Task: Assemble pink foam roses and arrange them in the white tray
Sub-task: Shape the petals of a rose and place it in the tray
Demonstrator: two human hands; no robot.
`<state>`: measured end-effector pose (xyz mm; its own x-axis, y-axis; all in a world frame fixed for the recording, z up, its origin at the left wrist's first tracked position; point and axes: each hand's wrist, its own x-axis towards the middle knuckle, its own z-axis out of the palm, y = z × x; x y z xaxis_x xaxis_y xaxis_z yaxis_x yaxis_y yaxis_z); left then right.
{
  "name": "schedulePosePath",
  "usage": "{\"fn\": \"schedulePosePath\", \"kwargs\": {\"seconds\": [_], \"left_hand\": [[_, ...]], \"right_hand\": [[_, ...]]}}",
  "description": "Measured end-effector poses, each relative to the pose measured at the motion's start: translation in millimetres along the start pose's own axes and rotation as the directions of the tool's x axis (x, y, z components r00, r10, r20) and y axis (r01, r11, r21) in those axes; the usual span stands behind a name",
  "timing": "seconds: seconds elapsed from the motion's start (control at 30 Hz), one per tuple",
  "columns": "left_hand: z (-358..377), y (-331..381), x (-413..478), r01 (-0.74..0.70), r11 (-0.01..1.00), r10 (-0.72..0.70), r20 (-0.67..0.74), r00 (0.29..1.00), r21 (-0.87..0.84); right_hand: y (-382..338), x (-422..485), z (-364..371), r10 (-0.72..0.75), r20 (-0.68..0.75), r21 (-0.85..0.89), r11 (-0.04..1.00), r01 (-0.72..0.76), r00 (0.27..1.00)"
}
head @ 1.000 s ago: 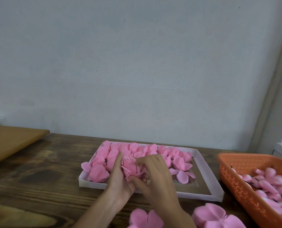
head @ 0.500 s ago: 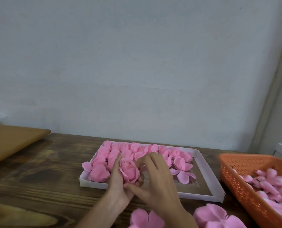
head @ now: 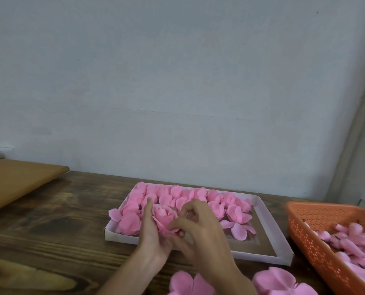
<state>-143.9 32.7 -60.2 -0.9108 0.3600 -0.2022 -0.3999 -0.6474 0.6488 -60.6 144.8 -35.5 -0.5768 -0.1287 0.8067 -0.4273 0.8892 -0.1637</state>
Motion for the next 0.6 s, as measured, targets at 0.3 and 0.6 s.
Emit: {"fn": "schedulePosePath", "kwargs": {"seconds": [0.3,0.6], "left_hand": [[9,2,-10,-0.004,1.000,0.004,0.017,1.000,0.012],[8,3,-12,0.009,1.000,-0.009,-0.014,1.000,0.027]], "right_hand": [[4,-4,-1,-0.006,0.015,-0.163,0.987,0.009,1.000],[3,-3,-1,0.002,0.059,-0.130,0.991,0.006,0.998]]}}
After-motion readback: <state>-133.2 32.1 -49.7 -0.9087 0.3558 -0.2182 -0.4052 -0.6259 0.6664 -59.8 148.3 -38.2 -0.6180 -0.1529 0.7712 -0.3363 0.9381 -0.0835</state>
